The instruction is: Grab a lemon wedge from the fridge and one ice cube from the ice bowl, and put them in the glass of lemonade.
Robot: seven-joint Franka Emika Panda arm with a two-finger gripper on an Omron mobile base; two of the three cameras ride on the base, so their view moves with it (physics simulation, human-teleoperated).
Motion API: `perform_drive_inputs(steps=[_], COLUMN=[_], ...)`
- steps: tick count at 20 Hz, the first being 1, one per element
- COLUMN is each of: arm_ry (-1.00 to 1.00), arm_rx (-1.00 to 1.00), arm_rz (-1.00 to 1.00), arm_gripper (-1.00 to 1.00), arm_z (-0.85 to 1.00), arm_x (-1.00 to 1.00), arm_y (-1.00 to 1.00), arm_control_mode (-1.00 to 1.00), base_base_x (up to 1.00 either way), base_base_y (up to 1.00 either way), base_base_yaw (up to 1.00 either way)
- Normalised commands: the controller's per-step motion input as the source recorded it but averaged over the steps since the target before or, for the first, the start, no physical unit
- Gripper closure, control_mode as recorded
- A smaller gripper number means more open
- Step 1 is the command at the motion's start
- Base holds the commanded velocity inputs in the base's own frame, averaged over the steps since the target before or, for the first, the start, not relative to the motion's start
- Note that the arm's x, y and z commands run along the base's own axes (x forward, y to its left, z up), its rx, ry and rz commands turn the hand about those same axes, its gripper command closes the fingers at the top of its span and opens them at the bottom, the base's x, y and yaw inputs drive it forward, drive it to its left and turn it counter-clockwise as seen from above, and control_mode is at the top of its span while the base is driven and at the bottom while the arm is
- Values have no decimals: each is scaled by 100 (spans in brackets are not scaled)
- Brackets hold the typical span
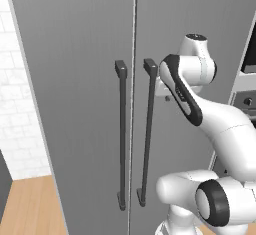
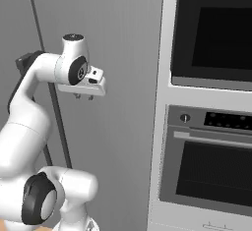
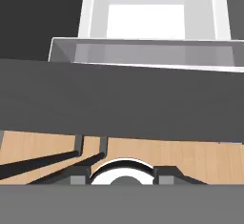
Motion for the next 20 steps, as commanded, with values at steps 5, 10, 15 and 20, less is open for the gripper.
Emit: perform_drive_inputs(steps=[5, 10, 15, 20], arm_ry=[0, 0, -3, -4], arm_rx=[0, 0, 0, 0], arm_rz=[0, -1, 0, 0], arm_gripper=[-100, -100, -100, -100], arm_z=[-4, -9, -24, -27], arm_x=[-20, -42, -37, -29], arm_y=[-26, -16, 0, 0], arm_control_mode=[-100, -100, -100, -100], base_base_x=[0, 0, 0, 0], base_base_y=[0, 0, 0, 0], base_base_yaw=[0, 0, 0, 0])
